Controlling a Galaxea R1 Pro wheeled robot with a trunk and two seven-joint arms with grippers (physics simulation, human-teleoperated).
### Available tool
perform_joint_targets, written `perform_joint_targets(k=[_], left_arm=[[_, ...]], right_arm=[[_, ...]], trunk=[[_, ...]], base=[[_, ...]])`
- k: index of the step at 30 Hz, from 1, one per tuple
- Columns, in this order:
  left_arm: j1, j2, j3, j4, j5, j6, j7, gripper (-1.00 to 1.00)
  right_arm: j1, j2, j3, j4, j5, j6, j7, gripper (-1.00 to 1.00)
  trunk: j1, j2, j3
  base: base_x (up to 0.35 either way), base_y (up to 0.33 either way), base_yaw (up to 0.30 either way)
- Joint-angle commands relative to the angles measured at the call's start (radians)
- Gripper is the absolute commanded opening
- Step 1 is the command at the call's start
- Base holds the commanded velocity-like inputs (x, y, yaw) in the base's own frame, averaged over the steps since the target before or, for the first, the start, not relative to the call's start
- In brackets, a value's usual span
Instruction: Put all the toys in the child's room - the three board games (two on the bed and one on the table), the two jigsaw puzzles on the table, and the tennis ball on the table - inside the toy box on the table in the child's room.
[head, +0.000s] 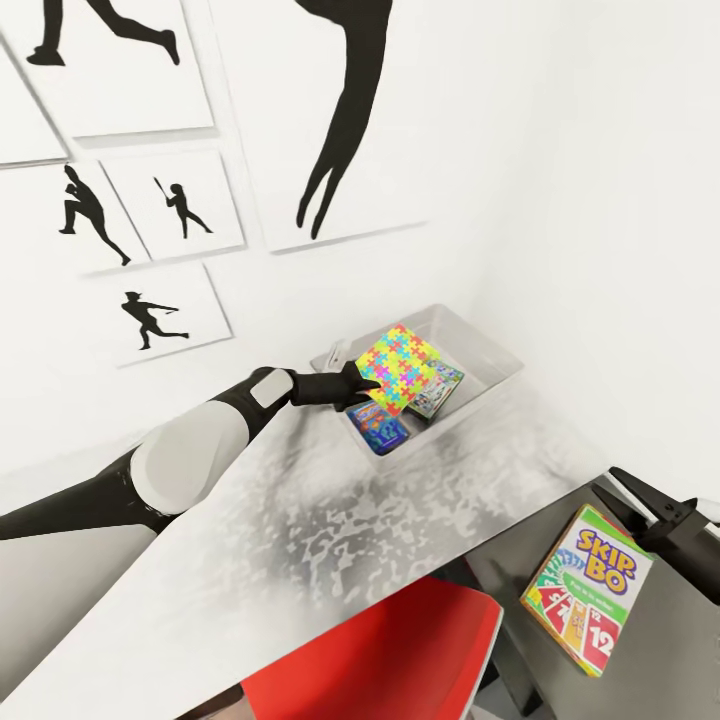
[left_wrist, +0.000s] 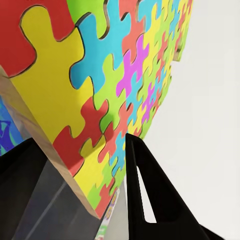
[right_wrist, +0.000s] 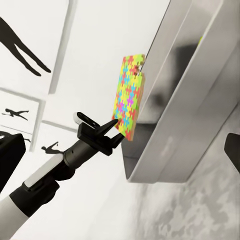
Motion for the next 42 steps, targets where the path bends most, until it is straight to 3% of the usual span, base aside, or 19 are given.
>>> perform_joint_targets(k=[1, 38, 42], left_arm=[[0.0, 0.0, -0.005, -0.002, 0.009, 0.007, 0.001, -1.0], [0.0, 0.0, -0.006, -0.006, 0.009, 0.008, 0.012, -1.0], [0.0, 0.0, -0.019, -0.009, 0.009, 0.009, 0.013, -1.0]], right_arm=[[-0.001, 0.0, -0.001, 0.0, 0.004, 0.004, 0.006, 1.0], [-0.002, -0.002, -0.011, 0.0, 0.0, 0.004, 0.006, 1.0], [-0.002, -0.002, -0.013, 0.0, 0.001, 0.004, 0.006, 1.0]], trunk=[[0.001, -0.002, -0.002], [0.001, -0.002, -0.004], [0.001, -0.002, -0.01]], base=[[0.0, -0.034, 0.0], [0.0, -0.002, 0.0], [0.0, 0.0, 0.0]])
